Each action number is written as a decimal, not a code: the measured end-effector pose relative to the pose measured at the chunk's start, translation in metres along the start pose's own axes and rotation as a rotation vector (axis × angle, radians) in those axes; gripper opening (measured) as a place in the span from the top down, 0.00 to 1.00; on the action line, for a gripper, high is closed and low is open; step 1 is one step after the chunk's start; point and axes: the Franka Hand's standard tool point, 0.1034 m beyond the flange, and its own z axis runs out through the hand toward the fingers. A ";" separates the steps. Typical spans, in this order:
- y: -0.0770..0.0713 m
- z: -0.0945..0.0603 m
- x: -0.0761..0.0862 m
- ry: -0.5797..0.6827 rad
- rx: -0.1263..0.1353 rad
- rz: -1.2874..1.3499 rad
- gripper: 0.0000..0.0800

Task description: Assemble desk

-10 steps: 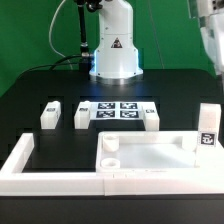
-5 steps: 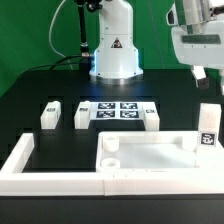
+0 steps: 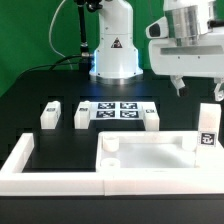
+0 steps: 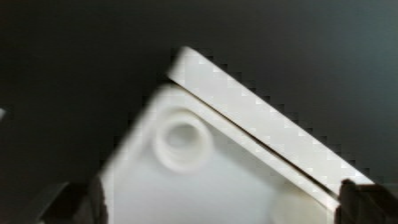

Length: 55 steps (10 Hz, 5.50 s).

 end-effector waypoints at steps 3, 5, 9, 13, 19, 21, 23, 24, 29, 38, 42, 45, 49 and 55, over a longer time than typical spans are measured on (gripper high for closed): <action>0.007 0.005 -0.002 0.013 -0.018 -0.193 0.19; 0.012 0.008 -0.002 0.009 -0.026 -0.347 0.19; 0.085 0.032 0.009 -0.010 -0.116 -0.816 0.19; 0.087 0.035 0.006 -0.055 -0.131 -0.821 0.19; 0.091 0.046 0.000 -0.499 -0.302 -0.727 0.19; 0.101 0.048 -0.007 -0.622 -0.349 -0.676 0.19; 0.107 0.054 -0.012 -0.672 -0.374 -0.662 0.19; 0.107 0.055 -0.011 -0.669 -0.372 -0.661 0.19; 0.111 0.051 -0.010 -0.831 -0.460 -0.538 0.19; 0.125 0.071 -0.010 -0.917 -0.428 -0.388 0.19; 0.126 0.073 -0.011 -0.920 -0.421 -0.378 0.24; 0.126 0.073 -0.010 -0.920 -0.419 -0.376 0.46; 0.127 0.073 -0.009 -0.919 -0.418 -0.373 0.64; 0.103 -0.006 0.042 -0.878 -0.378 -0.307 0.64</action>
Offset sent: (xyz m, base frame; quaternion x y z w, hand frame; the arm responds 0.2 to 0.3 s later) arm 0.0000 0.0000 0.0000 0.0000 0.0000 -0.1938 0.9810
